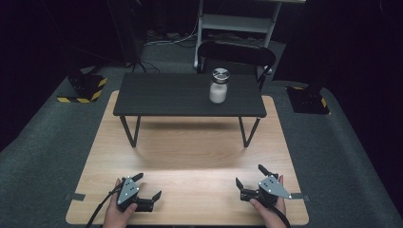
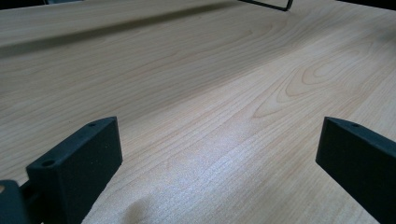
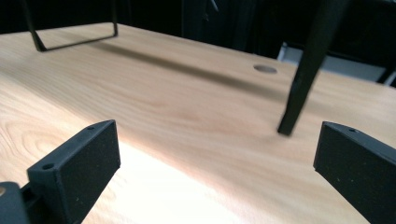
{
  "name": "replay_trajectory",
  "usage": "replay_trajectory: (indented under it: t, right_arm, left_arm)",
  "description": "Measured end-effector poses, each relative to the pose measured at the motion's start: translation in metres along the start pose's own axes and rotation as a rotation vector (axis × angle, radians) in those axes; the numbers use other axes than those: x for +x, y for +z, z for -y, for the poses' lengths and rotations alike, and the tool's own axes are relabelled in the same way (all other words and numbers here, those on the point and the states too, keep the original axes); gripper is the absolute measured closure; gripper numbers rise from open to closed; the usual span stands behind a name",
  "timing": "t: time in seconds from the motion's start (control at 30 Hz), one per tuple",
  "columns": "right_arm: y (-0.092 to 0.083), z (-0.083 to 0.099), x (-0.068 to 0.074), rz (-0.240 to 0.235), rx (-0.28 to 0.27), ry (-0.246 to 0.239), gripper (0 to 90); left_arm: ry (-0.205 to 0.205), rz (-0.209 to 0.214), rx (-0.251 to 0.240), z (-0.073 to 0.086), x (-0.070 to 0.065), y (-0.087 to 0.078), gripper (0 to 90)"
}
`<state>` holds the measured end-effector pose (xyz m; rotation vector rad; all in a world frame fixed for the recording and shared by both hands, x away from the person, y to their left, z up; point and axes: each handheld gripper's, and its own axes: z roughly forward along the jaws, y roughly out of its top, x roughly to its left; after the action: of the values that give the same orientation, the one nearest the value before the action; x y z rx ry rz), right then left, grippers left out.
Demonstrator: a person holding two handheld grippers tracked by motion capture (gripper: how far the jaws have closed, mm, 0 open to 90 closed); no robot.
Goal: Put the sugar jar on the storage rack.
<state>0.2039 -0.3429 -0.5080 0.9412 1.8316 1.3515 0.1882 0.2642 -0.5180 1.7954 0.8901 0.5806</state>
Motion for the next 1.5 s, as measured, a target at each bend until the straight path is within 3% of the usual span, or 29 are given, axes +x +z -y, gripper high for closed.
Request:
replay_trajectory:
  t: [0.03,0.1,0.2,0.47,0.73,1.1,1.37,1.5]
  right_arm:
    - [-0.0022,0.0082,0.0008,0.010,0.006,0.023,0.3]
    - [-0.0026,0.0112,0.0001,0.003,0.036,0.015,0.3]
    - [-0.0026,0.0110,-0.0003,0.002,0.073,-0.012,0.4]
    - [-0.0006,0.0084,-0.0030,-0.004,0.144,0.000,0.4]
    - [-0.0007,0.0099,-0.0066,-0.012,0.135,0.029,0.4]
    - [-0.0028,0.0126,-0.0060,-0.018,0.120,0.012,0.4]
    - [-0.0001,0.0102,-0.0057,-0.010,0.132,0.026,0.4]
    - [0.0018,0.0087,-0.0076,-0.016,0.140,0.033,0.4]
  left_arm:
    - [0.000,0.000,0.000,0.0000,0.0000,0.0000,0.5]
    - [0.002,0.007,-0.001,0.0001,0.0011,-0.0001,0.5]
    - [-0.002,0.010,-0.002,0.0002,0.0018,0.0002,0.5]
    - [-0.005,0.010,0.003,-0.0009,0.0021,0.0012,0.5]
    - [-0.019,0.011,0.000,-0.0009,0.0037,0.0025,0.5]
    - [-0.020,0.007,0.012,-0.0029,0.0029,0.0033,0.5]
    - [0.028,0.013,0.002,0.0007,-0.0009,-0.0024,0.5]
    - [0.025,0.015,0.008,-0.0003,-0.0002,-0.0022,0.5]
